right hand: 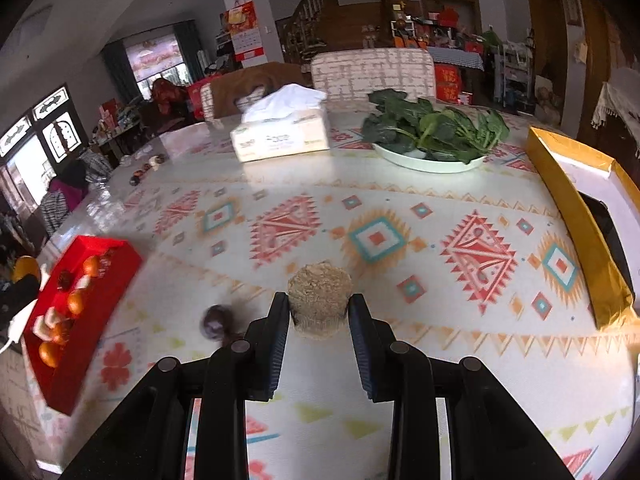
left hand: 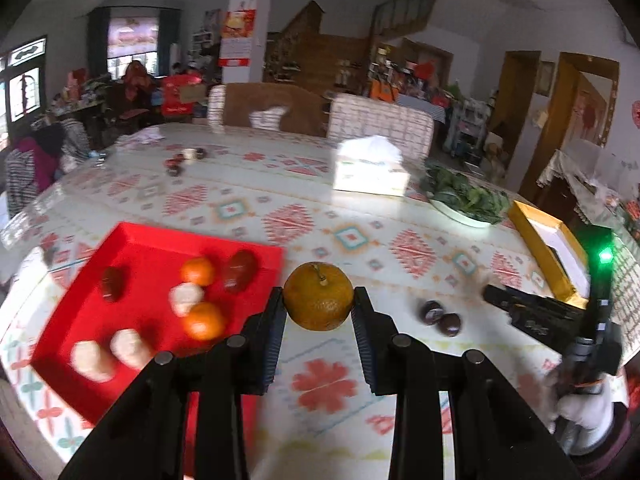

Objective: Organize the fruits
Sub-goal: 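Carry the slice and orange into the red tray and open both tools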

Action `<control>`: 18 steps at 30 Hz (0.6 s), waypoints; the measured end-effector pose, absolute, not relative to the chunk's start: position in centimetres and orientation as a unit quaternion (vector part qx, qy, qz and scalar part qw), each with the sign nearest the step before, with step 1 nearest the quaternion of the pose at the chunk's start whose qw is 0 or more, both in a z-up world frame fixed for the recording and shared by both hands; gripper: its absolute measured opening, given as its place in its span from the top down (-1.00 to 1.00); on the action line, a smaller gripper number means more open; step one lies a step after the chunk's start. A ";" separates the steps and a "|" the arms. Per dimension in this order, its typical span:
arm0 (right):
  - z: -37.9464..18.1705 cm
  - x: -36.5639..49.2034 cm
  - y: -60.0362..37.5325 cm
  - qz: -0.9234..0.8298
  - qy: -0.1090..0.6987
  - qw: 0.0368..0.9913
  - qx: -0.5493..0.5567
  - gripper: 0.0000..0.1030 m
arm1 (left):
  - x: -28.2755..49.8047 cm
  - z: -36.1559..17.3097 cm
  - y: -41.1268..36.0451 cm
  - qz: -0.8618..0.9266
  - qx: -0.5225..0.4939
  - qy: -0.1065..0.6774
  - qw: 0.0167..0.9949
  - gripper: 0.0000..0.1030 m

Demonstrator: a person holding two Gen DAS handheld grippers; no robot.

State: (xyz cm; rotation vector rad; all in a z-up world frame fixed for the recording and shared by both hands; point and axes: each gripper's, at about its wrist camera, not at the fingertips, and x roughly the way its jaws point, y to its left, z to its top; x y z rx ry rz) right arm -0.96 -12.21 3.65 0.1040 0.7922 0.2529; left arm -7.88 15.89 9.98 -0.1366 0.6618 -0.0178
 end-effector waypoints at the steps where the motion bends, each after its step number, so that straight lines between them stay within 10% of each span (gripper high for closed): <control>1: 3.9 -1.4 -11.8 0.127 0.383 0.913 0.051 0.35 | -8.2 9.9 16.9 -0.002 -0.074 0.324 0.943 0.37; 18: 7.0 -4.4 1.1 0.233 0.388 0.891 0.026 0.34 | -11.8 7.7 30.5 0.085 -0.173 0.312 0.930 0.37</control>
